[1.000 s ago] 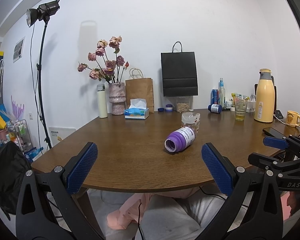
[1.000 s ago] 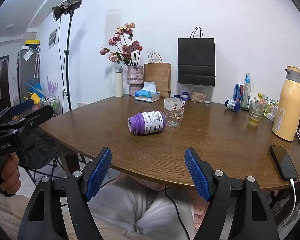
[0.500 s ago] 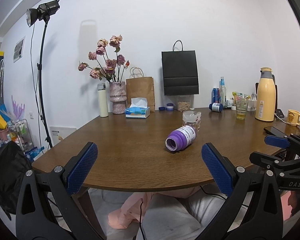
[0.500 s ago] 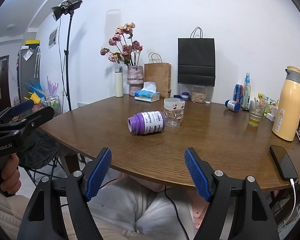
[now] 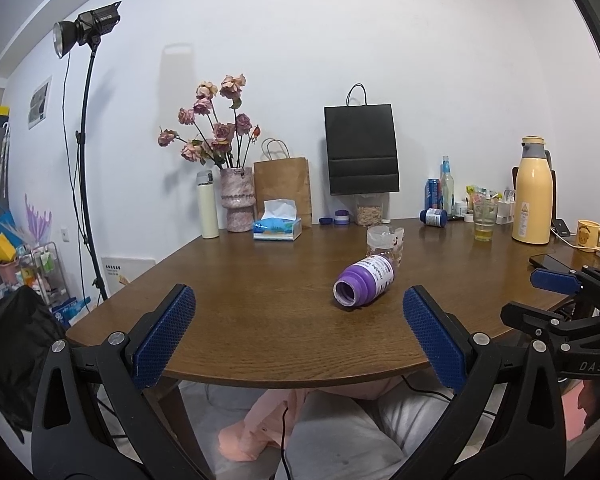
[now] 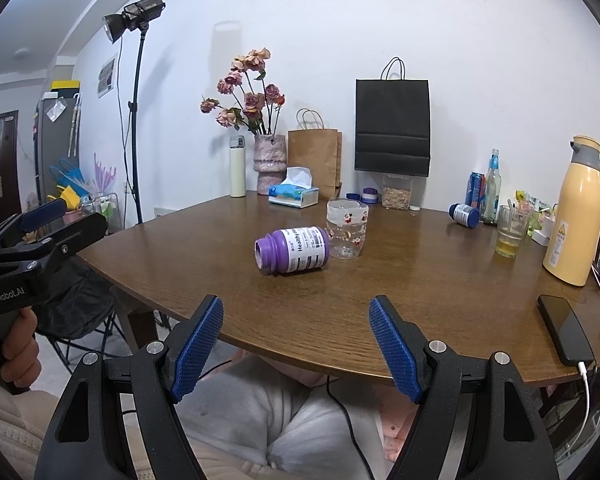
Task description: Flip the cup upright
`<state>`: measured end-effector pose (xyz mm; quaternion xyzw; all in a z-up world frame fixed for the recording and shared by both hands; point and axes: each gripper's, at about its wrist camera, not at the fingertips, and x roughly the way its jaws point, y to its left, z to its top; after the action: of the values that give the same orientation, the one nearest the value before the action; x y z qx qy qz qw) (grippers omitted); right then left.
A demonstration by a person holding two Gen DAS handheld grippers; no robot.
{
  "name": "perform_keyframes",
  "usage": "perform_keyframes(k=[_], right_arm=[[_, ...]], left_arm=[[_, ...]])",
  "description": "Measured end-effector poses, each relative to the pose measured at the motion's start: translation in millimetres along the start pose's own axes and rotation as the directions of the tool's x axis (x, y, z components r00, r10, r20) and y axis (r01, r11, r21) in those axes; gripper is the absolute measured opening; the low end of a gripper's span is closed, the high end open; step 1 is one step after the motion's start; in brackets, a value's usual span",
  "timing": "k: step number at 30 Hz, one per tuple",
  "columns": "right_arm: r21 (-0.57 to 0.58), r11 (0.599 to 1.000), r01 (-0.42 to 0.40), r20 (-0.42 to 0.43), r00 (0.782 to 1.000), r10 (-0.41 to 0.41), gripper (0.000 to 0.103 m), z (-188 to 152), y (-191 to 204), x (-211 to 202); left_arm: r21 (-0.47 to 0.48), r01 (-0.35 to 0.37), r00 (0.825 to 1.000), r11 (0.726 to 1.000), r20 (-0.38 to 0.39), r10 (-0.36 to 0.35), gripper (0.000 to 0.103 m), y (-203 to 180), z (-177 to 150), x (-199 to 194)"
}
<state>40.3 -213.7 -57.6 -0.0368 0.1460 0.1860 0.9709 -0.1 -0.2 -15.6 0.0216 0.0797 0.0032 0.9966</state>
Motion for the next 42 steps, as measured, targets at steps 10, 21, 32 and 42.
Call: perform_keyframes(k=[10,21,32,42], right_arm=[[0.001,1.0,-0.001,0.0,1.0,0.001,0.08,3,-2,1],[0.087,0.992,-0.091,-0.125,0.987,0.102,0.08,30,-23,93],[0.227,0.962,-0.152,-0.221,0.954,0.203,0.047,69,-76,217],[0.192,0.98,-0.06,-0.288,0.951,0.115,0.041,72,-82,255]], left_arm=[[-0.002,0.001,1.0,1.0,-0.01,-0.001,0.103,3,3,1],[-0.082,0.013,0.99,0.997,-0.136,-0.024,0.103,27,20,113],[0.107,0.247,0.923,0.963,-0.33,-0.2,0.103,-37,19,216],[0.067,0.154,0.893,0.986,-0.437,-0.109,0.103,-9,7,249]])
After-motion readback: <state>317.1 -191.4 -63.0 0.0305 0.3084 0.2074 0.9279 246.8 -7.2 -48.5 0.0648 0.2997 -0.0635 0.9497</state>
